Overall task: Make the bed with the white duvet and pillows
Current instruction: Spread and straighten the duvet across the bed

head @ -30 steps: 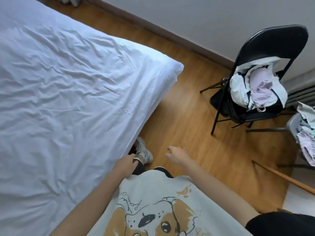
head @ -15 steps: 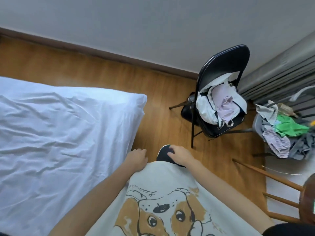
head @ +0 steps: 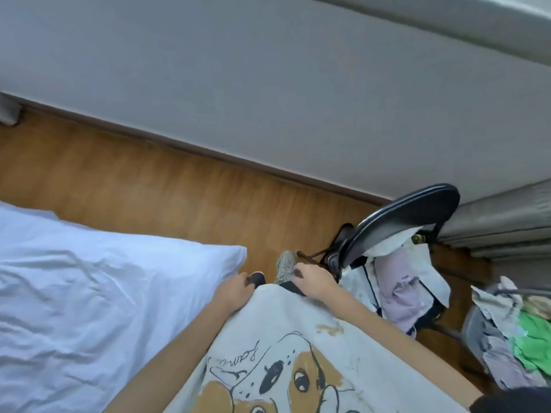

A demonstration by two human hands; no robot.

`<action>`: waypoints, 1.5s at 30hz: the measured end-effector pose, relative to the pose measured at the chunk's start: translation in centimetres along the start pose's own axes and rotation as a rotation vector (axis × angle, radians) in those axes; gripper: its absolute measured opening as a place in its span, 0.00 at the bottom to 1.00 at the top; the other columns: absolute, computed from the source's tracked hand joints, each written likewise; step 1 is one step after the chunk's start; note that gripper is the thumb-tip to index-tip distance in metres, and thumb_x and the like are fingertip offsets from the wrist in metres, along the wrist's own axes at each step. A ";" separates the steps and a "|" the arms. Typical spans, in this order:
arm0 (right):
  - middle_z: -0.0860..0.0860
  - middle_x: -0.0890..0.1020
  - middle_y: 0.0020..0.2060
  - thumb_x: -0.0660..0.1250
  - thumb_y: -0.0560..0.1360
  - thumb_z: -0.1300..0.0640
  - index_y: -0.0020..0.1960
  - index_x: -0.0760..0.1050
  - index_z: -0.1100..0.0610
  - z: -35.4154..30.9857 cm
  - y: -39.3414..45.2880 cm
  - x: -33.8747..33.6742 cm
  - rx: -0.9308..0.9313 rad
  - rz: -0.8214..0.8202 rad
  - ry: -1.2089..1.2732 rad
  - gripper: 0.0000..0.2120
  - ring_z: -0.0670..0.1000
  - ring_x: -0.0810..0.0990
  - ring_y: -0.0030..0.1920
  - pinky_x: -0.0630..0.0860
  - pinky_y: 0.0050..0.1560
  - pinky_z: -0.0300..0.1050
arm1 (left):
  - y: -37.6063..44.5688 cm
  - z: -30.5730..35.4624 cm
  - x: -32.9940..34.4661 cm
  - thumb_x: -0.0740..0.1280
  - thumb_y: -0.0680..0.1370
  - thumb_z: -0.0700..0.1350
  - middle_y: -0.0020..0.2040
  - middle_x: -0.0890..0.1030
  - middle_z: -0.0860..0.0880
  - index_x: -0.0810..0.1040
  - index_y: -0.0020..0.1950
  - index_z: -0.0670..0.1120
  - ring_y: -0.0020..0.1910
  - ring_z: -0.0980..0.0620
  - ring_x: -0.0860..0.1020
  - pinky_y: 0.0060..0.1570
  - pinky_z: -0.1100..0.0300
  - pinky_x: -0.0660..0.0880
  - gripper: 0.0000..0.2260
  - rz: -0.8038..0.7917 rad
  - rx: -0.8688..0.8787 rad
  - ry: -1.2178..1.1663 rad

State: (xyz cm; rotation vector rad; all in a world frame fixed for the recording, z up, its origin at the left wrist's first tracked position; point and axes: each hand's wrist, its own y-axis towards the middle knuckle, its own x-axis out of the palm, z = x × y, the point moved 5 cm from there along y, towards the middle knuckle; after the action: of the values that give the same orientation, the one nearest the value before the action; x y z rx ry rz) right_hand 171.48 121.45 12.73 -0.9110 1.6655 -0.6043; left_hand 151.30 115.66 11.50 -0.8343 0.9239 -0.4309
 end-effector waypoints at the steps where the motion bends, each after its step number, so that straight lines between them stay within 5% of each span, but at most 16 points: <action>1: 0.56 0.80 0.57 0.56 0.80 0.51 0.62 0.72 0.56 0.2 1.4 -2.6 -0.005 0.031 -0.023 0.15 0.59 0.77 0.56 0.74 0.53 0.51 | 0.9 1.1 -1.7 0.57 0.79 0.48 0.50 0.80 0.48 0.73 0.47 0.47 0.54 0.45 0.78 0.48 0.56 0.71 0.08 0.033 0.004 -0.041; 5: 0.56 0.77 0.62 0.56 0.81 0.50 0.68 0.69 0.57 -0.6 6.0 -9.5 -0.071 -0.029 -0.166 0.18 0.59 0.76 0.60 0.73 0.57 0.52 | 3.8 3.2 -6.8 0.57 0.80 0.47 0.64 0.78 0.48 0.74 0.67 0.48 0.62 0.46 0.75 0.58 0.55 0.71 0.17 0.152 -0.048 -0.107; 14: 0.54 0.72 0.69 0.55 0.81 0.49 0.73 0.65 0.55 -8.5 14.8 -17.7 -0.128 -0.168 -0.339 0.22 0.57 0.73 0.66 0.71 0.66 0.51 | 10.4 -0.9 -14.4 0.58 0.80 0.49 0.63 0.78 0.46 0.73 0.65 0.46 0.61 0.45 0.75 0.54 0.57 0.70 0.16 0.102 -0.222 -0.298; 20: 0.53 0.71 0.71 0.56 0.81 0.48 0.74 0.64 0.55 -19.3 21.6 -23.6 -0.163 -0.148 -0.483 0.24 0.55 0.72 0.68 0.69 0.66 0.48 | 15.0 -7.2 -25.2 0.58 0.79 0.50 0.60 0.79 0.47 0.76 0.59 0.48 0.57 0.46 0.77 0.49 0.57 0.70 0.13 0.191 -0.258 -0.530; 29: 0.54 0.79 0.60 0.58 0.79 0.48 0.66 0.72 0.53 -42.3 30.4 -25.3 -0.427 -0.170 -0.745 0.18 0.56 0.77 0.59 0.75 0.57 0.49 | 14.6 -21.1 -35.6 0.58 0.81 0.51 0.65 0.77 0.48 0.72 0.67 0.47 0.60 0.46 0.76 0.55 0.56 0.72 0.16 0.390 -0.423 -0.750; 45: 0.58 0.78 0.56 0.58 0.79 0.54 0.62 0.73 0.57 -90.6 45.2 -14.3 -0.789 -0.377 -1.037 0.15 0.59 0.76 0.59 0.74 0.55 0.49 | 12.7 -55.1 -52.5 0.57 0.81 0.51 0.64 0.77 0.48 0.71 0.68 0.48 0.60 0.46 0.76 0.58 0.54 0.73 0.17 0.508 -0.817 -1.074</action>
State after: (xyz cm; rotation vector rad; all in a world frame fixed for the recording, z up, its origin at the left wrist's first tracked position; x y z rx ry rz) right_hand 74.41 153.71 11.18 -1.7368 0.7295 0.3446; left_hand 76.22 133.34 10.76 -1.3008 0.2197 0.8549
